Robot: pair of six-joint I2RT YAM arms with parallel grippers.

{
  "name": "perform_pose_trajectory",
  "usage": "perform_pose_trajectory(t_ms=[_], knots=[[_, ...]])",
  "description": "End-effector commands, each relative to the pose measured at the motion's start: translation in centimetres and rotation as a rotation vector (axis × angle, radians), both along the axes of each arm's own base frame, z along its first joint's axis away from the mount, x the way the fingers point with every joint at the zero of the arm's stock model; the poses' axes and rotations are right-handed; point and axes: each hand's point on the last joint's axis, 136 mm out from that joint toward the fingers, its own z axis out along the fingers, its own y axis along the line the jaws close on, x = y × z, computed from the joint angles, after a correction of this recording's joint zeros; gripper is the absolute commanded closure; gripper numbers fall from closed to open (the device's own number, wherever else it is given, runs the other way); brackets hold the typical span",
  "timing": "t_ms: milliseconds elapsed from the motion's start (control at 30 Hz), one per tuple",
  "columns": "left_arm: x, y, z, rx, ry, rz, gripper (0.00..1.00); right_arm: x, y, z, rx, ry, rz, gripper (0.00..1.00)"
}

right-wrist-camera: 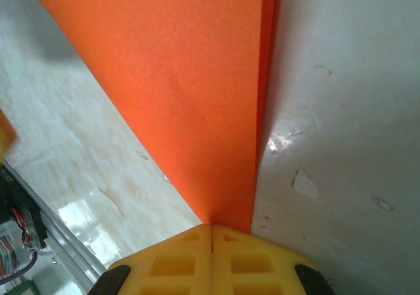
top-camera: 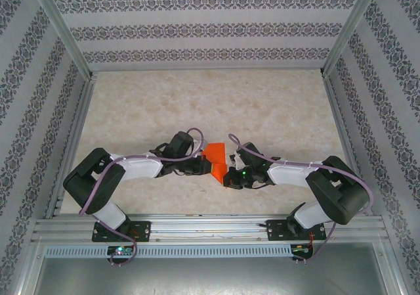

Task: Fold a paper plane with a square sheet of paper (fold left side to right side)
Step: Third fold the triangle at the center of the table.

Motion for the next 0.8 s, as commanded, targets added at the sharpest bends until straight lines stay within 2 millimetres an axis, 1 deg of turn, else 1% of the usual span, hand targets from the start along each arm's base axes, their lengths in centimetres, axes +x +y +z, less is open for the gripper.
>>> perform_pose_trajectory(t_ms=[0, 167, 400, 667, 767], knots=[[-0.5, -1.5, 0.7, -0.05, -0.016, -0.019, 0.95, -2.0, -3.6, -3.8, -0.177, 0.069, -0.017, 1.0], [-0.5, -2.9, 0.4, -0.062, -0.016, -0.033, 0.95, -2.2, -3.9, -4.3, -0.186, 0.068, -0.012, 1.0], [-0.2, -3.6, -1.0, -0.067, 0.012, -0.02, 0.96, -2.5, -4.0, -4.6, -0.185, 0.067, -0.003, 1.0], [-0.1, -3.6, -2.1, -0.051, 0.029, -0.004, 0.97, -2.7, -4.2, -4.9, -0.195, 0.077, -0.002, 1.0], [-0.1, -3.0, -3.1, -0.005, 0.051, 0.015, 0.98, -2.9, -4.4, -5.1, -0.209, 0.09, 0.0, 1.0]])
